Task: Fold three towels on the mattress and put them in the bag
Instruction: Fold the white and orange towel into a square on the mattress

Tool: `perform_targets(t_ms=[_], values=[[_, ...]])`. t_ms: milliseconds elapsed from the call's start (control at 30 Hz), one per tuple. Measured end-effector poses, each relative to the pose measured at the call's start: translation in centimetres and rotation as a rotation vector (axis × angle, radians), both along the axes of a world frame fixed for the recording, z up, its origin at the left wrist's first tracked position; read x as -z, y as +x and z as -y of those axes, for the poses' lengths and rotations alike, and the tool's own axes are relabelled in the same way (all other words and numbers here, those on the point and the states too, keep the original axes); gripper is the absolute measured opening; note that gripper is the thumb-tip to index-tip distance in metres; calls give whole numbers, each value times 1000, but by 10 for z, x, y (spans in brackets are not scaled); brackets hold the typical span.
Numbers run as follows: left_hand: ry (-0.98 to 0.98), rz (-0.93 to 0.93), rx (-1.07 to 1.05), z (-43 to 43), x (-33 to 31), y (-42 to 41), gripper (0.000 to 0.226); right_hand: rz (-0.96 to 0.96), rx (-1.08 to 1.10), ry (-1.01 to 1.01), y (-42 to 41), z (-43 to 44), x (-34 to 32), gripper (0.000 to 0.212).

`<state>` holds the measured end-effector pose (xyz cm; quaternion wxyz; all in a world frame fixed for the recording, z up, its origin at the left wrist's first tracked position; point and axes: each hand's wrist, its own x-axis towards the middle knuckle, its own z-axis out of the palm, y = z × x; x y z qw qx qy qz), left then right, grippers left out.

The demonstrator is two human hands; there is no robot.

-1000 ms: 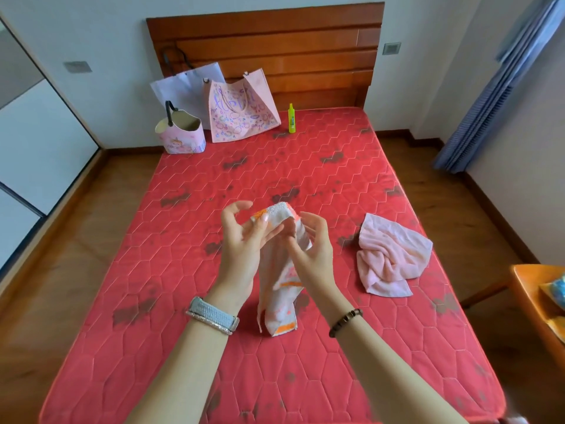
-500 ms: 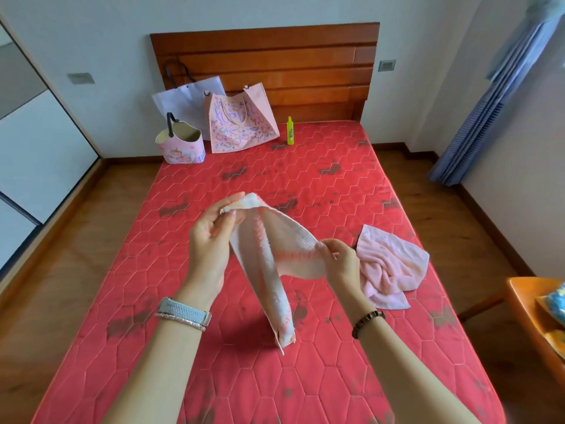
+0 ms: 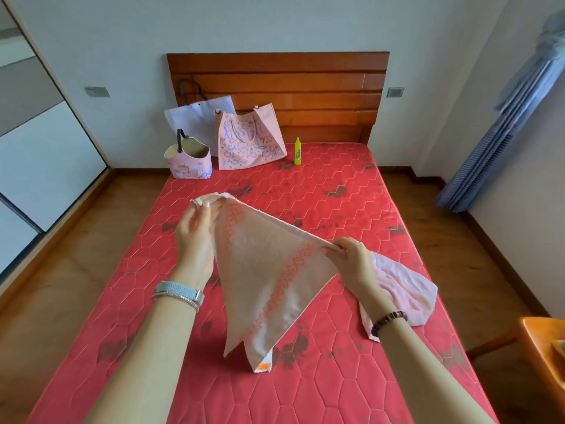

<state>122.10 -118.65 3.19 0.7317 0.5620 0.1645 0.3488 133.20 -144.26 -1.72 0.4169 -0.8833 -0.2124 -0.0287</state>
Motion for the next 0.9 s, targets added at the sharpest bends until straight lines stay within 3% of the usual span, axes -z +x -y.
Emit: perform_targets(t_ms=[67, 233, 500, 633, 733, 900], values=[[-86, 44, -5, -9, -12, 10, 23, -18, 75, 70, 15, -3, -13, 12], [-50, 81, -22, -37, -32, 29, 26, -27, 194, 200, 49, -21, -58, 6], [-51, 165, -65, -56, -58, 21, 25, 12, 174, 404, 59, -46, -113, 4], [-18, 17, -235, -58, -52, 8, 17, 28, 141, 484, 43, -43, -117, 7], [48, -28, -338, -51, -37, -9, 26, 1, 150, 490, 30, -36, -102, 11], [107, -175, -296, -30, 14, -54, 14, -82, 189, 430, 1, -14, -44, 9]])
